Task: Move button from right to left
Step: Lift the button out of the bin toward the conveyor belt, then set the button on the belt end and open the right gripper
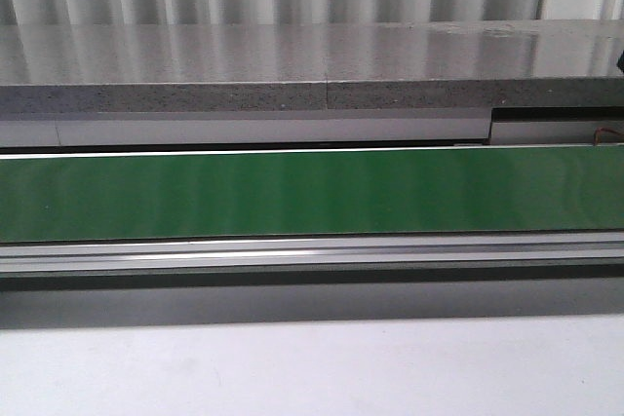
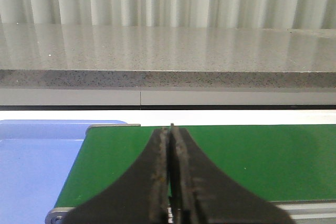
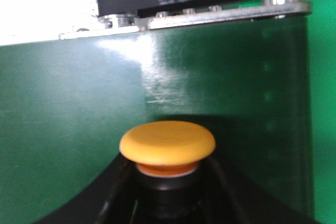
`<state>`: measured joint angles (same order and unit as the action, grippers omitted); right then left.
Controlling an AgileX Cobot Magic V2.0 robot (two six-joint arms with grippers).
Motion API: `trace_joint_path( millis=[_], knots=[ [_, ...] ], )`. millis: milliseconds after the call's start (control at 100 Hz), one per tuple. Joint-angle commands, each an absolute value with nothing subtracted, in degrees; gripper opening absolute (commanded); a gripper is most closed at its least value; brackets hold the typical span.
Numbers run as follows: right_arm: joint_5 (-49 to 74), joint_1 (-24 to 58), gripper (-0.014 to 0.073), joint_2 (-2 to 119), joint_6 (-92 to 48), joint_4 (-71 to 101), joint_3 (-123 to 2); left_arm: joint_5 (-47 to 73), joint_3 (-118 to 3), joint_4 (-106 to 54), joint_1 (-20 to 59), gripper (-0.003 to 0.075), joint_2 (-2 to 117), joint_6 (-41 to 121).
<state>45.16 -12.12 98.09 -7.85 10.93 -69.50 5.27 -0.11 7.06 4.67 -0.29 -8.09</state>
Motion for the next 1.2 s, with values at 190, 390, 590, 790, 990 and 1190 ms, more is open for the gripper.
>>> trace_joint_path(
  millis=[190,390,590,790,990,1190],
  knots=[
    [44.10,-12.13,0.0573,95.95,-7.92,11.06,-70.89,0.37,1.29,6.70,5.03,-0.0020,-2.23,-8.39],
    [42.53,-11.07,0.0584,93.85,-7.97,11.54,-70.89,0.37,1.29,6.70,5.03,-0.0020,-2.23,-8.39],
    [40.38,-6.16,0.0583,87.60,-8.09,10.69,-70.89,0.37,1.29,6.70,5.03,-0.0020,-2.23,-8.39],
    [40.54,-2.47,0.0583,78.88,-8.09,9.01,-70.83,0.37,1.29,6.70,5.03,-0.0020,-2.23,-8.39],
    [38.72,-2.35,0.0583,67.38,-8.09,8.10,-64.79,0.37,1.29,6.70,5.03,-0.0020,-2.23,-8.39],
    [37.00,-2.35,0.0583,53.26,-8.09,6.42,-54.91,0.37,1.29,6.70,5.03,-0.0020,-2.23,-8.39]
  ],
)
